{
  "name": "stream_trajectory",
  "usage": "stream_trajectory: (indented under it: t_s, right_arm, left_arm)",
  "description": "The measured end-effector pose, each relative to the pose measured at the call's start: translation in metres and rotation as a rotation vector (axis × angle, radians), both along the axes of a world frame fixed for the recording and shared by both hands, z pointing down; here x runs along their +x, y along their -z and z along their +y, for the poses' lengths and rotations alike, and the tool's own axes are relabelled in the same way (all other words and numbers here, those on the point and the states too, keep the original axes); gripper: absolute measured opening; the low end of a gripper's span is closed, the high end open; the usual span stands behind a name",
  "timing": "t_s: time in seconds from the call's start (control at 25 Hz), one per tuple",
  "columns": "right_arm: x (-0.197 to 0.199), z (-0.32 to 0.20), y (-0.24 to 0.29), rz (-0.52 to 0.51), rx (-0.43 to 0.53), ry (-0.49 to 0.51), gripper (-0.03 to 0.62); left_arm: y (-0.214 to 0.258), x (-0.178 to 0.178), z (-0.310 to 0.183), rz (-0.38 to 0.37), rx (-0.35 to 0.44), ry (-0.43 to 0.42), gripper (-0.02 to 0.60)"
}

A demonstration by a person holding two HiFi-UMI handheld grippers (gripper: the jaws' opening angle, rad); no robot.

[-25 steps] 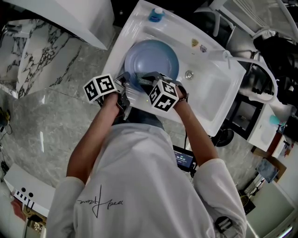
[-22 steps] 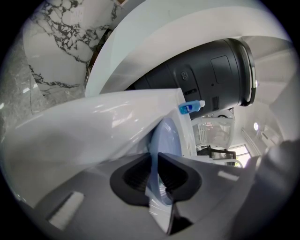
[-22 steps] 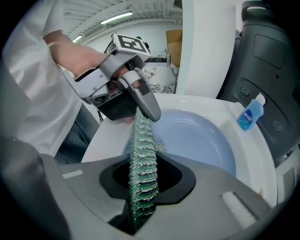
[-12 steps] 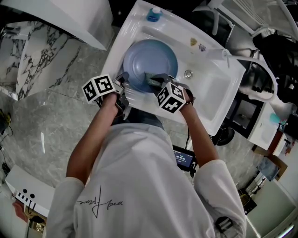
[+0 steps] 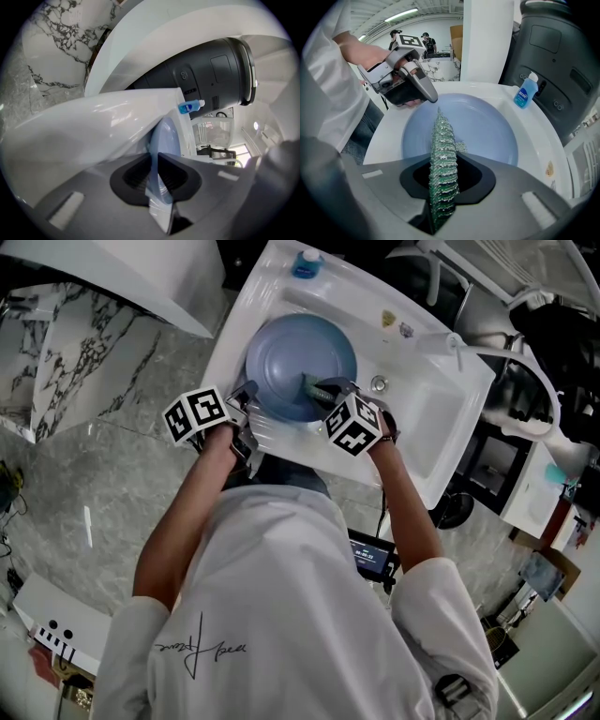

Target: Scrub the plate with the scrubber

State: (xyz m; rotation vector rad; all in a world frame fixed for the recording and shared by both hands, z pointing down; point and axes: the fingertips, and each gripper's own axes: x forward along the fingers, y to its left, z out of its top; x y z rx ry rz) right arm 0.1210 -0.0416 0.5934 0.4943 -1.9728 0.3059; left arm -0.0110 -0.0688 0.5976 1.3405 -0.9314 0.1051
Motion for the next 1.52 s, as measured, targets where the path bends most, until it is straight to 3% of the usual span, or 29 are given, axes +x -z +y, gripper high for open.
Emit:
stream_trajectory:
  t_s: [1.52]
  right_arm:
    - [0.015,-0.085,-0.016,0.004,0.057,-0.106,0.061]
  left_arm:
    - [0.0,0.001,0.002,-0.018,0.005,0.016,0.1]
